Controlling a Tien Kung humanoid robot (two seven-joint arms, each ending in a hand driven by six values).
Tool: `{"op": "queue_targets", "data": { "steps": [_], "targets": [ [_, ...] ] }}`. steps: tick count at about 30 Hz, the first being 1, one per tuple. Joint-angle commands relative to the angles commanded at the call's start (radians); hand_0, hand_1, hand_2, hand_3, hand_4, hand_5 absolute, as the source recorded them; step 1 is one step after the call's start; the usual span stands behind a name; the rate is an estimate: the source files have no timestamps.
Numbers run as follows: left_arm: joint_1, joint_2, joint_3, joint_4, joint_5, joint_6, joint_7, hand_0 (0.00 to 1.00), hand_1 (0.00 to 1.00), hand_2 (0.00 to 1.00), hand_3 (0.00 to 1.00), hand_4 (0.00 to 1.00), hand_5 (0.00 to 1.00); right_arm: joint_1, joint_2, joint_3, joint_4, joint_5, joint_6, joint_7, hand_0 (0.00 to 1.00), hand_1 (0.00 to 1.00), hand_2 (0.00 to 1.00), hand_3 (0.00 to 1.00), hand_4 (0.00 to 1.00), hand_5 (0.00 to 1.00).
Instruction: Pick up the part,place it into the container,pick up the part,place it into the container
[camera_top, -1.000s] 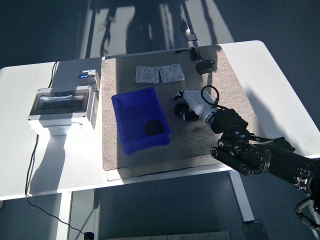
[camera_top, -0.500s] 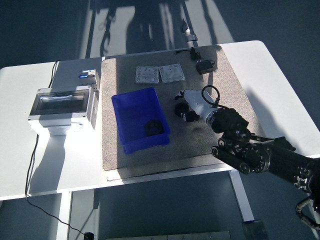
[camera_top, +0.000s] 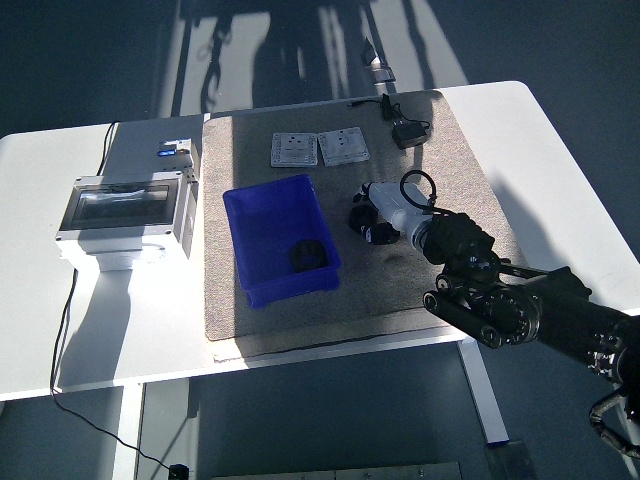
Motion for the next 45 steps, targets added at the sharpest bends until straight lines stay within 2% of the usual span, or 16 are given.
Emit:
{"op": "queue_targets", "data": {
  "steps": [1,10,15,28,30,31,36,37,42,43,45],
  "targets": [
    [0.000,0.000,-0.001,0.000,0.001,0.000,0.000,0.658,0.665,0.626,0.414,0.778,0.951,0.000,0.000,0.003,0.000,0.002,-0.003,0.001,0.819,0.726,0.799,0.782,0.817,0.323],
    [0.003,-0.001,0.009,0.000,-0.014,0.008,0.000,0.657,0.666,0.626,0.413,0.775,0.951,-0.001,0.000,0.013,0.008,0.016,-0.029,0.009,0.812,0.721,0.794,0.777,0.810,0.332],
    [0.002,-0.002,0.014,0.000,-0.018,0.011,0.001,0.657,0.665,0.626,0.412,0.769,0.970,-0.003,0.000,0.008,0.013,0.014,-0.028,0.004,0.810,0.714,0.791,0.774,0.814,0.349],
    [-0.001,-0.004,0.020,0.000,-0.015,0.010,0.000,0.658,0.665,0.626,0.411,0.768,0.972,-0.024,0.000,-0.024,-0.037,0.037,-0.032,0.008,0.822,0.714,0.789,0.782,0.787,0.354],
    [-0.001,-0.005,0.021,0.000,-0.015,0.010,-0.001,0.658,0.665,0.626,0.411,0.768,0.972,-0.026,0.000,-0.041,-0.032,0.058,-0.037,0.012,0.822,0.714,0.789,0.782,0.787,0.354],
    [-0.001,-0.005,0.020,0.000,-0.014,0.010,-0.001,0.658,0.665,0.626,0.412,0.768,0.978,-0.026,0.000,-0.045,-0.029,0.064,-0.038,0.013,0.818,0.704,0.757,0.765,0.763,0.357],
    [-0.001,-0.007,0.018,0.000,-0.010,0.009,-0.001,0.658,0.665,0.626,0.412,0.768,0.978,-0.027,0.000,-0.065,-0.012,0.095,-0.049,0.031,0.818,0.704,0.757,0.765,0.763,0.357],
    [-0.001,-0.007,0.018,0.000,-0.011,0.009,-0.001,0.658,0.665,0.626,0.412,0.767,0.979,-0.027,0.000,-0.068,-0.009,0.099,-0.052,0.034,0.793,0.651,0.632,0.679,0.645,0.321],
    [-0.001,-0.007,0.015,0.000,-0.007,0.009,-0.001,0.658,0.665,0.626,0.412,0.767,0.979,-0.030,0.000,-0.071,-0.003,0.111,-0.070,0.048,0.793,0.651,0.632,0.679,0.645,0.321],
    [-0.002,-0.007,0.014,0.000,-0.007,0.009,-0.001,0.658,0.665,0.626,0.412,0.762,0.998,-0.030,0.000,-0.071,-0.003,0.112,-0.072,0.049,0.777,0.621,0.556,0.659,0.559,0.291],
    [-0.001,-0.006,0.013,0.000,-0.004,0.009,-0.001,0.658,0.665,0.626,0.412,0.762,0.998,-0.031,0.000,-0.068,-0.004,0.109,-0.078,0.051,0.777,0.621,0.556,0.659,0.559,0.291]
  ]
}}
